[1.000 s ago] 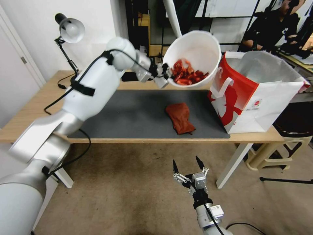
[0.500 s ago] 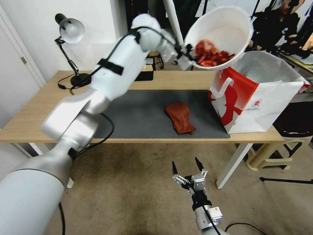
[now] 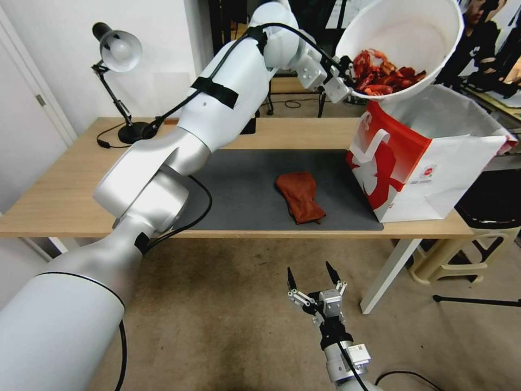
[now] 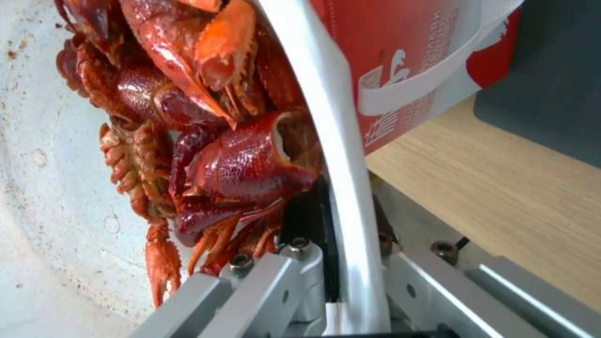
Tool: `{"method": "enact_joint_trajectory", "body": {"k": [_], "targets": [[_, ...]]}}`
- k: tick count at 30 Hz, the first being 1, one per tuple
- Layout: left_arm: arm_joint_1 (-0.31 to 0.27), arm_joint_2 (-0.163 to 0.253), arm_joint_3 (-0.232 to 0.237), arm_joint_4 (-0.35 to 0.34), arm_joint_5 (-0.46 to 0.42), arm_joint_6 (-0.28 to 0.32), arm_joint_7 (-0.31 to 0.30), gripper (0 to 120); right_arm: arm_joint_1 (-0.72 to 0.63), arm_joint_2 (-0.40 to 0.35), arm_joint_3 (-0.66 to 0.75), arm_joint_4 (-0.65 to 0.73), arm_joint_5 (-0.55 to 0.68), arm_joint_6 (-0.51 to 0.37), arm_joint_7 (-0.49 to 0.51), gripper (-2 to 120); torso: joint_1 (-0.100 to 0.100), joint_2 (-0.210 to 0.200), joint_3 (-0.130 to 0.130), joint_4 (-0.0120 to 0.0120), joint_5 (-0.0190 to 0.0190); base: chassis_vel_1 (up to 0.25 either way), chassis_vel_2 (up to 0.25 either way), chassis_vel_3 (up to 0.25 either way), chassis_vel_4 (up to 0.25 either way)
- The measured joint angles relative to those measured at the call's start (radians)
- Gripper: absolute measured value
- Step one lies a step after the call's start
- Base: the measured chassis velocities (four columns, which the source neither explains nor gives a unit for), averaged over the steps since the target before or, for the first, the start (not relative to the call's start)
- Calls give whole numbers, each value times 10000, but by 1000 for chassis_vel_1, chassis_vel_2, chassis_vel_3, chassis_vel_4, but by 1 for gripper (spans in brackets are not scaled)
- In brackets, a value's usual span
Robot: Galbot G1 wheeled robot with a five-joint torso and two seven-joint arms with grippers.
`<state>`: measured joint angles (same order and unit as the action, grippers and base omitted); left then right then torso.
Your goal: Sweep shrimp from table into container with towel, then put container into takeout bag.
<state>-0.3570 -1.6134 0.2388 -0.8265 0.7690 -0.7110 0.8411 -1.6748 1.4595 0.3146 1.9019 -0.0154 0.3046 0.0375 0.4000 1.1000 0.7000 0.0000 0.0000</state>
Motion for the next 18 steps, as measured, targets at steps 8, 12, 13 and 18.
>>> {"method": "enact_joint_trajectory", "body": {"k": [8,12,13,18], "targets": [[27,28,452,47,-29,-28,-512,0,118,-80,11,-156,83,-4,7,100,0,0,0,0,0,0,0,0,0],[11,36,1020,1,-221,2,-1015,0,186,-100,14,-220,122,-26,10,100,0,0,0,0,0,0,0,0,0],[11,35,1199,-52,-305,43,-1133,0,211,-102,14,-249,129,-29,10,100,0,0,0,-1,0,0,0,0,0],[6,40,1789,-149,-568,193,-1685,0,299,-109,-1,-359,157,-37,10,100,-1,0,0,-1,1,0,0,0,0]]}}
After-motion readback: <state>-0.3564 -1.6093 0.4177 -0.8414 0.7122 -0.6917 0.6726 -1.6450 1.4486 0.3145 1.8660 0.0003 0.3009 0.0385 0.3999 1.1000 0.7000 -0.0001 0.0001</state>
